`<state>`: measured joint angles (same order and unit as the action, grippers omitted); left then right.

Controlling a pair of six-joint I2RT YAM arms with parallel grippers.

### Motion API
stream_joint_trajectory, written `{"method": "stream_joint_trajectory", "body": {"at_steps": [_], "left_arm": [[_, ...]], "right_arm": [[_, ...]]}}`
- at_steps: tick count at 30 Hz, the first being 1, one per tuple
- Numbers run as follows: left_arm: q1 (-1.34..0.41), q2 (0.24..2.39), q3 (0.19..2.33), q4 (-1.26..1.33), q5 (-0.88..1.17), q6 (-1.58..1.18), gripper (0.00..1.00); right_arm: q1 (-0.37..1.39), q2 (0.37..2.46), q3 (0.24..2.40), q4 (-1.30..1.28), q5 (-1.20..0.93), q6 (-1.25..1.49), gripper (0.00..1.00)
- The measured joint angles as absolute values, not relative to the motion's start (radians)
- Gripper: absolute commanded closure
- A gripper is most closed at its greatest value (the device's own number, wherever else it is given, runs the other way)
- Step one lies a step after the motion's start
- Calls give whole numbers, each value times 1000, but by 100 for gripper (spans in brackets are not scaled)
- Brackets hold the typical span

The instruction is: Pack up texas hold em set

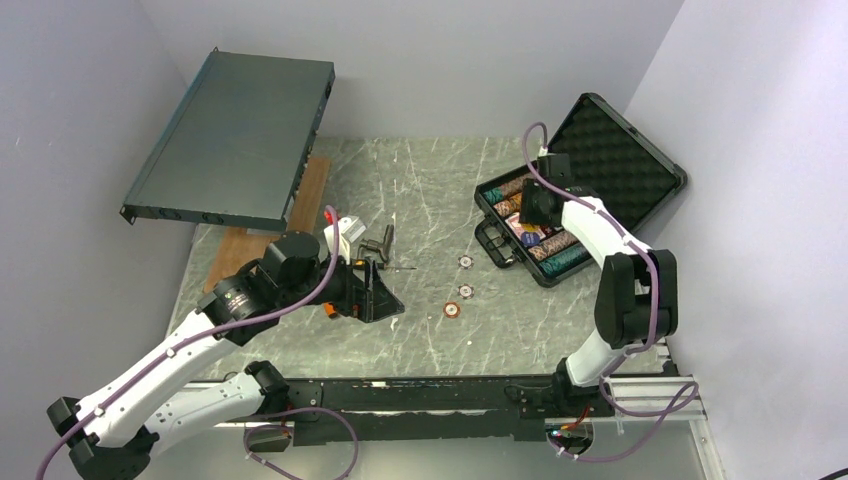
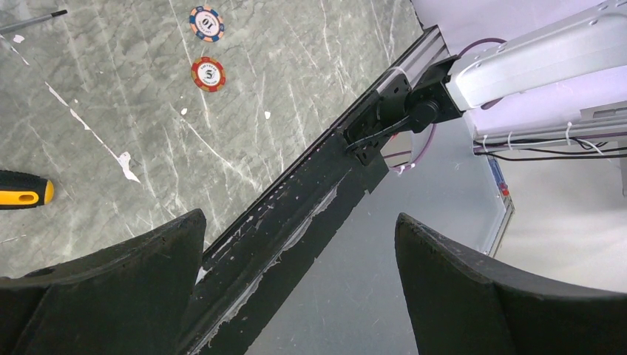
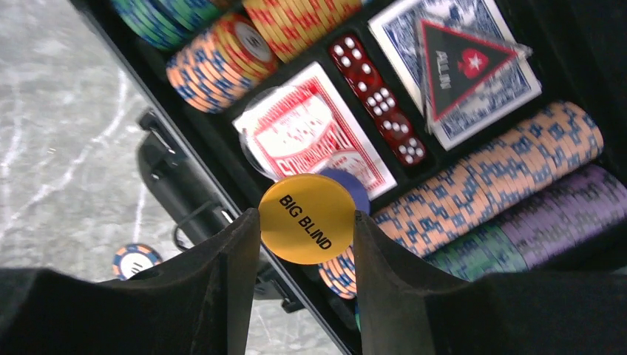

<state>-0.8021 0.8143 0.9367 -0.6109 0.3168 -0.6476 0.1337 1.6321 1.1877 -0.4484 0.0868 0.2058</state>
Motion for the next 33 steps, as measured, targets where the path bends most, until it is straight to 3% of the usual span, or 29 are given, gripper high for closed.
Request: {"method": "stream_joint_trajectory", "body": {"at_steps": [11, 20, 33], "left_arm": [[-802, 816, 937, -611, 317, -647, 1], [-802, 816, 937, -612, 317, -648, 1], [-802, 815, 937, -612, 318, -648, 1]], "right_arm": [[125, 1649, 1166, -506, 132, 209, 75], [125, 1732, 1166, -498, 144, 209, 67], [125, 1742, 1171, -488, 148, 206, 38]]}}
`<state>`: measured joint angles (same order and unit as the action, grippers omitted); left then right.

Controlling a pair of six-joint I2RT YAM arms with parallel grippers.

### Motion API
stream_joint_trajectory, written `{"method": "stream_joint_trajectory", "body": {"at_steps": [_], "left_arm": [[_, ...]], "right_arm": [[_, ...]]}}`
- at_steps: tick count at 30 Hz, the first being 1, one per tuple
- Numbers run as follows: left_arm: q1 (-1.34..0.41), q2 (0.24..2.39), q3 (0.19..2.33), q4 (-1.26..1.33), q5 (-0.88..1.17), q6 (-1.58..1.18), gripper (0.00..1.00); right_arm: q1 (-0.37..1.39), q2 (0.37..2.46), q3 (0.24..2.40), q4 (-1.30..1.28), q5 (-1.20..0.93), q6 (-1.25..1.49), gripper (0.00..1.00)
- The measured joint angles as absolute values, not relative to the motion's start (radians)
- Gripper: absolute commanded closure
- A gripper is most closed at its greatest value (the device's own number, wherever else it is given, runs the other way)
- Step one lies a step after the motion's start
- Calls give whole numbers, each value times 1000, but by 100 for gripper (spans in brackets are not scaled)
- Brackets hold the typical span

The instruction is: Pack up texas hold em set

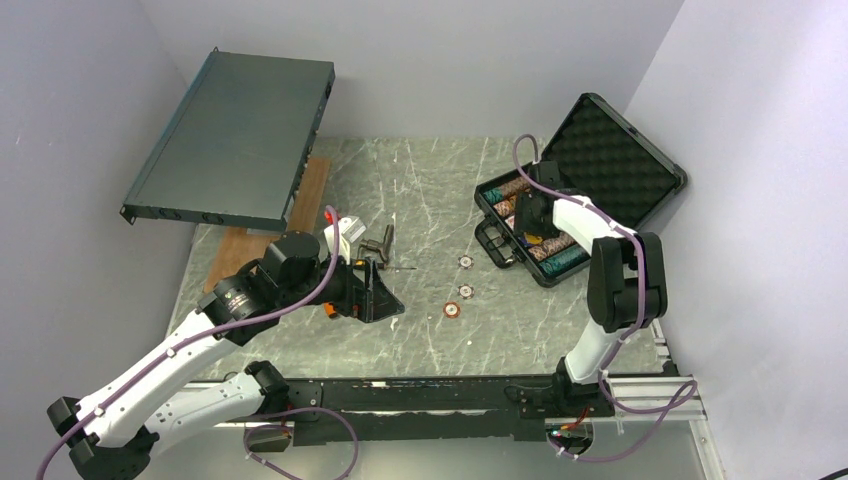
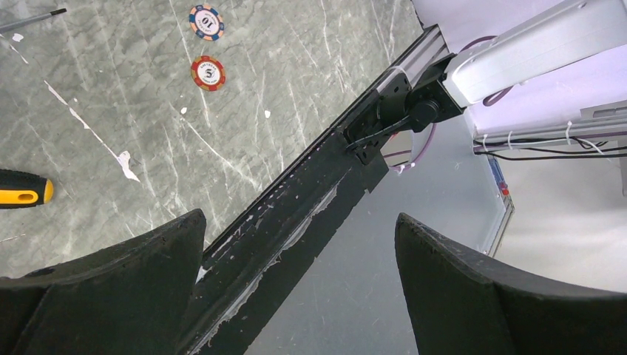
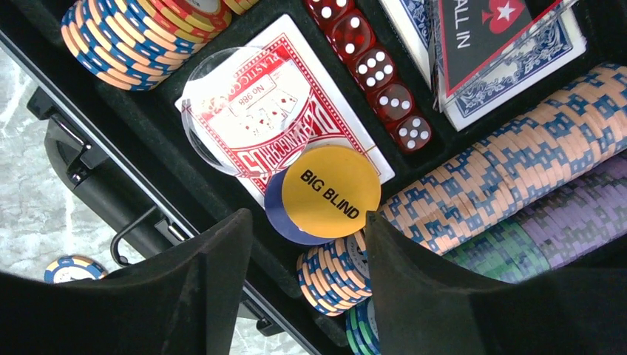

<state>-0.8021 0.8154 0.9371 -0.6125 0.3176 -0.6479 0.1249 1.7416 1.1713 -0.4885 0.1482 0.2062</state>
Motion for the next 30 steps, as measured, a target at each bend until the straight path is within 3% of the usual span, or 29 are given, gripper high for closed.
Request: {"method": "stream_joint_trajectory", "body": {"at_steps": [8, 16, 30], "left_arm": [[-802, 810, 932, -605, 326, -656, 1], [-802, 805, 920, -604, 343, -674, 1], [-802, 787, 920, -609, 342, -676, 1]], "right_arm": [[114, 1651, 1161, -481, 104, 220, 16], [-5, 1706, 1169, -394, -19, 260, 13], [-16, 1772, 1164, -368, -134, 263, 15]]}}
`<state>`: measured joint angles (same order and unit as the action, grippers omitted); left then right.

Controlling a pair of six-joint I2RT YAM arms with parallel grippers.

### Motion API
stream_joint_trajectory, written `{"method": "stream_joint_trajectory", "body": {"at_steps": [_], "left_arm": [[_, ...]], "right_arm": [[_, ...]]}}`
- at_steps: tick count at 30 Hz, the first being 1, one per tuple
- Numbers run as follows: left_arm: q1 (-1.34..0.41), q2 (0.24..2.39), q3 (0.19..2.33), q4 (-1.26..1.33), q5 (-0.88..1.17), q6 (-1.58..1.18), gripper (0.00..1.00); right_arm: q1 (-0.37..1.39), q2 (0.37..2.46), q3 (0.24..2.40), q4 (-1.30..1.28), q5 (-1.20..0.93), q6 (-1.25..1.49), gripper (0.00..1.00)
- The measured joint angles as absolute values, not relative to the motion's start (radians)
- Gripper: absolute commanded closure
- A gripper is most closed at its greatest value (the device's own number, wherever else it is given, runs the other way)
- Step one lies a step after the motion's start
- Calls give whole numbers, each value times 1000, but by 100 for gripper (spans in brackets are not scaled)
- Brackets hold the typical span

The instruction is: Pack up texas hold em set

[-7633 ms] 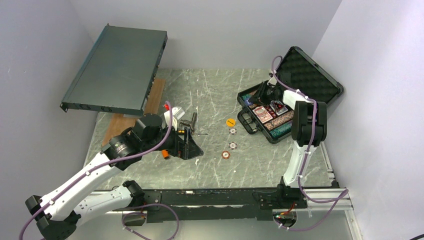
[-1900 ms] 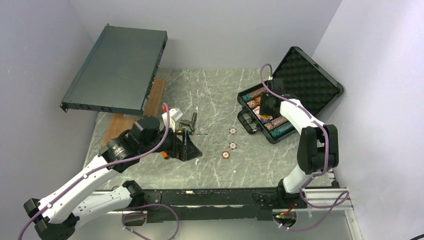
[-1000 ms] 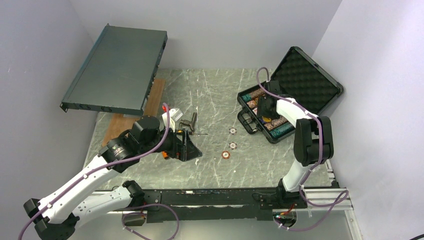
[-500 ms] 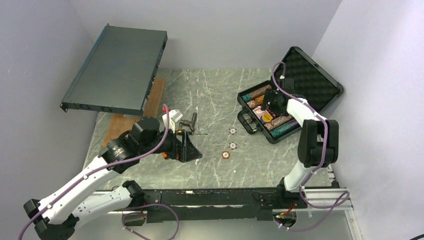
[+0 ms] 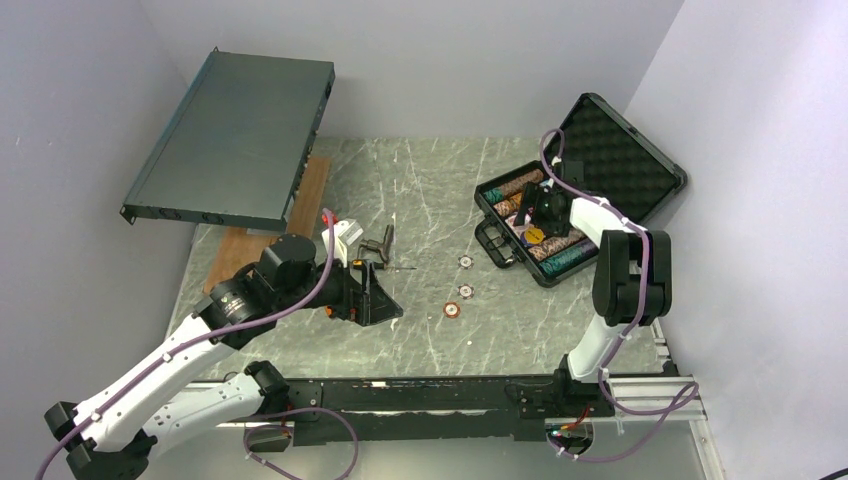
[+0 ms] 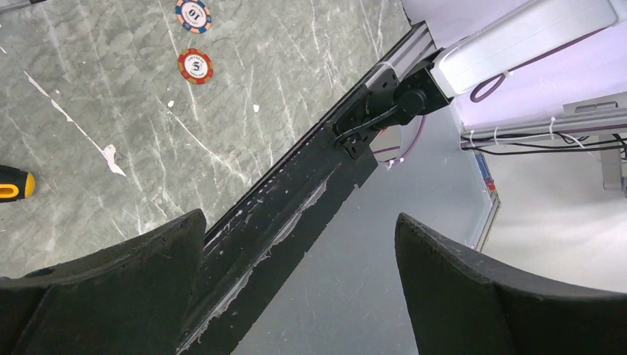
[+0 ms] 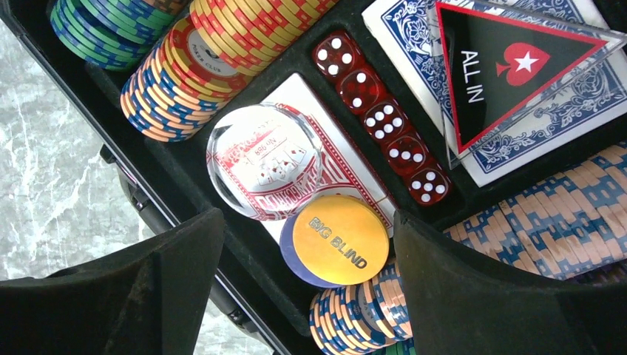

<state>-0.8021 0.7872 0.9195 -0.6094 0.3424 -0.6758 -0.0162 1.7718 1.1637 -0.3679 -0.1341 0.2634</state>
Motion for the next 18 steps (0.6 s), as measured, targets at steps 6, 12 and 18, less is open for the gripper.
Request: {"method": "stream_joint_trajectory", "body": {"at_steps": [6, 12, 18], "left_arm": [[-802, 787, 920, -609, 342, -677, 1], [-802, 787, 917, -607, 342, -677, 1], [-802, 799, 895, -599, 342, -679, 1]], "right_arm": [[-1, 1772, 1156, -363, -140, 264, 16], [28, 1731, 1143, -390, -88, 273, 13], [94, 1509, 1077, -439, 31, 293, 11]]}}
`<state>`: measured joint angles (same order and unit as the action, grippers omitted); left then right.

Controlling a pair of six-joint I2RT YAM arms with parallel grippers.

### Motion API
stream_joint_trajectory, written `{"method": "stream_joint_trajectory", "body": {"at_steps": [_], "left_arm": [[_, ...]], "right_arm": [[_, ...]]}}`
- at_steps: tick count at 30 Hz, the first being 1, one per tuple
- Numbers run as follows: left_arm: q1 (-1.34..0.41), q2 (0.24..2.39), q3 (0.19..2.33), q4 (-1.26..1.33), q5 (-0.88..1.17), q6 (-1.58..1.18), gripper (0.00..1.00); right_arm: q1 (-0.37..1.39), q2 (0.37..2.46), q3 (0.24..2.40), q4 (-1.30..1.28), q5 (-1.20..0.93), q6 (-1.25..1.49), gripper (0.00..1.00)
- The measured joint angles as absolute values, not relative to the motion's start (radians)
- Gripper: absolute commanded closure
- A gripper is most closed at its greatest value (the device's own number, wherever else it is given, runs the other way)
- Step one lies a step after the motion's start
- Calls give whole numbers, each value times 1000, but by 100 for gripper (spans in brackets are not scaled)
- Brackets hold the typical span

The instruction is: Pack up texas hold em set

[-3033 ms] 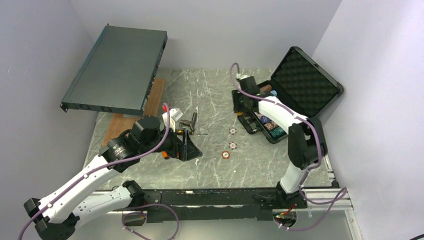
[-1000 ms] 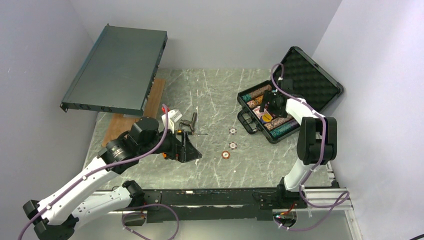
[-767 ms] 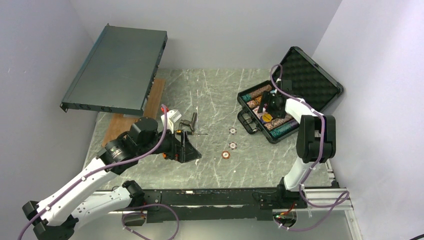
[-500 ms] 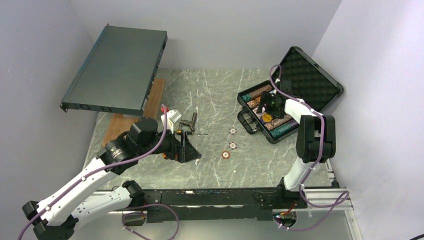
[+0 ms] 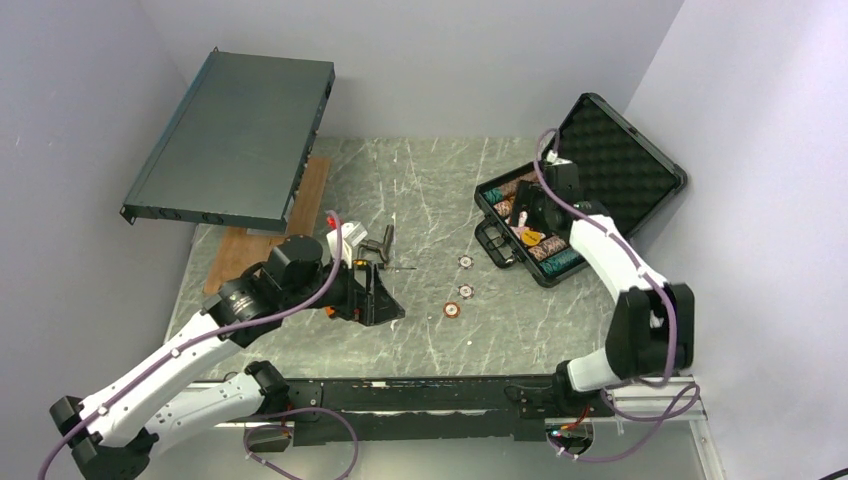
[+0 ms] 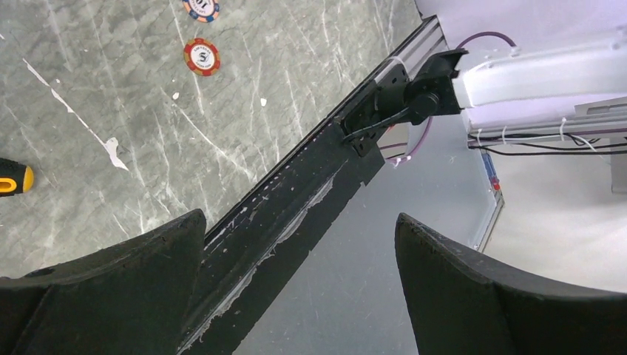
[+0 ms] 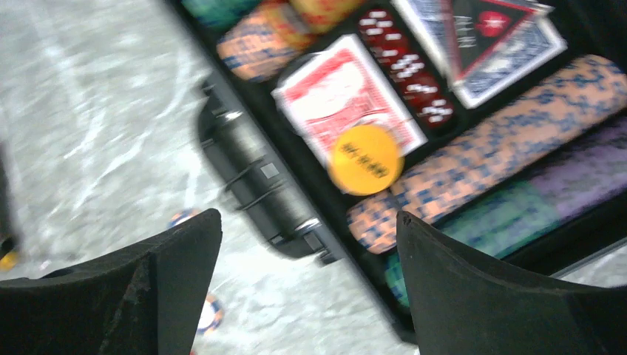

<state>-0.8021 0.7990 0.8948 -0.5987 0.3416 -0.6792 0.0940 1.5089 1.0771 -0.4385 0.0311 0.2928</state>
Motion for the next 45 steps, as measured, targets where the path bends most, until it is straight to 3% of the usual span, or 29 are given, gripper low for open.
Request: {"method": "stream_joint_trajectory", "body": {"at_steps": [8, 11, 14, 24, 37, 45], "left_arm": [[-888, 961, 882, -564, 216, -702, 1], [-993, 1154, 959, -579, 106, -712, 1], [-1070, 1423, 1108, -599, -26, -720, 7], [-1121, 1867, 1407, -650, -156, -710, 11], [-1102, 2025, 1493, -691, -155, -666, 22], [-1089, 2086, 1556, -722, -156, -648, 33]], "right_arm": [[356, 1262, 884, -423, 44, 455, 2], [358, 1221, 804, -456, 80, 516, 1], [357, 1113, 723, -489, 142, 561, 2], [352, 672, 612, -544, 312, 682, 3], [352, 686, 581, -553, 299, 673, 3], [352, 690, 569, -550, 286, 670, 3]]}}
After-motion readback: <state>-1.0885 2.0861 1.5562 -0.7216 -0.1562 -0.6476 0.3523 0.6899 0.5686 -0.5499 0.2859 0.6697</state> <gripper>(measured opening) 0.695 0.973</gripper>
